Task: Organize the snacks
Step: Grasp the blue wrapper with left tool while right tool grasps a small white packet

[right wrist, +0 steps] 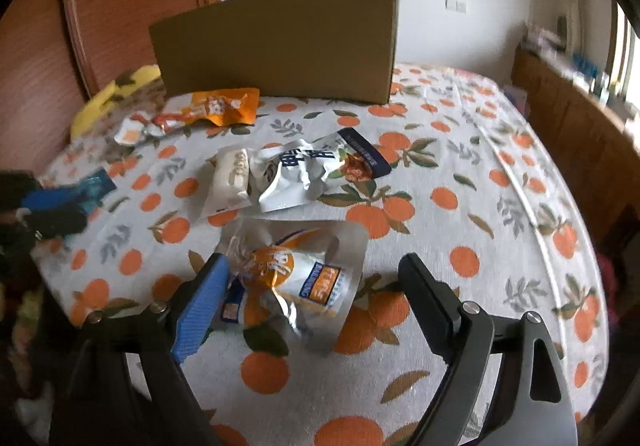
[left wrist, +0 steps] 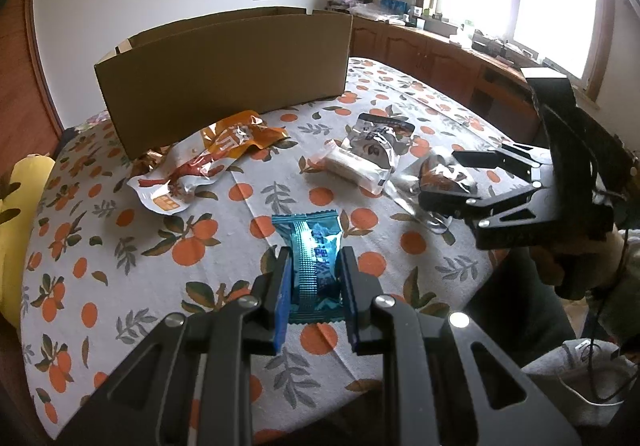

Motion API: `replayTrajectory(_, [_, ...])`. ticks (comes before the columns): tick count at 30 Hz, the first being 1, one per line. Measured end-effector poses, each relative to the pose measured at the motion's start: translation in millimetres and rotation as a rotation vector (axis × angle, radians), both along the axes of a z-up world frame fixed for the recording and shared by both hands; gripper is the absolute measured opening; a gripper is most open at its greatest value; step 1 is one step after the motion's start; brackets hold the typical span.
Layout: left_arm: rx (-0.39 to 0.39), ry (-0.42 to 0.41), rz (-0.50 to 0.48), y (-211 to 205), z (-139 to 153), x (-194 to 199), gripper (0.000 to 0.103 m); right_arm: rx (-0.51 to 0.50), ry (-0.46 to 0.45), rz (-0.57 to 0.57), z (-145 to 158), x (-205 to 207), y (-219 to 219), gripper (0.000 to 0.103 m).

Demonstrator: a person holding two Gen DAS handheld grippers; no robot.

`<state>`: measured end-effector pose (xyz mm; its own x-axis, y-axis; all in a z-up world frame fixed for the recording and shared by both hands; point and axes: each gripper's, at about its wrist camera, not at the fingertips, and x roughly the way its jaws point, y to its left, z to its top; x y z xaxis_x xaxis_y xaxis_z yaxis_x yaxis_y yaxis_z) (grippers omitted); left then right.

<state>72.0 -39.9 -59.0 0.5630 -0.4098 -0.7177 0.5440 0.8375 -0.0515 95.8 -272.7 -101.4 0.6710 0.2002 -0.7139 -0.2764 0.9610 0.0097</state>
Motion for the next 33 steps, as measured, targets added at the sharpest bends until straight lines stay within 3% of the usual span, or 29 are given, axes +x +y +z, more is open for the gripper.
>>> replayTrajectory(2, [-0.005,0.0,0.002,0.5,-0.5,0.5,0.02,-0.014,-0.002,-0.013,-1.5,-0.5,4.3,0.087])
replayTrajectory(4, [-0.007,0.0,0.004,0.9,-0.9,0.8,0.02,-0.015,-0.006,-0.005,-0.9,-1.6,8.0,0.074])
replayTrajectory(6, [-0.013,-0.001,0.008,3.1,-0.8,0.9,0.02,-0.014,-0.005,-0.013,0.9,-1.7,9.9,0.069])
replayTrajectory(8, [-0.019,0.003,0.012,4.5,-1.5,1.4,0.02,0.013,-0.001,-0.021,2.5,-0.6,6.8,0.056])
replayTrajectory(15, [-0.038,0.003,0.015,6.2,-1.3,0.4,0.02,0.068,0.026,-0.028,6.8,1.4,-1.2,0.053])
replayTrajectory(22, [-0.051,0.001,0.017,7.2,1.4,0.6,0.02,0.123,0.003,-0.021,29.1,2.4,-10.3,0.017])
replayTrajectory(33, [-0.056,0.012,0.017,5.6,-3.9,-0.4,0.02,0.221,0.026,0.018,44.1,0.9,-14.8,0.005])
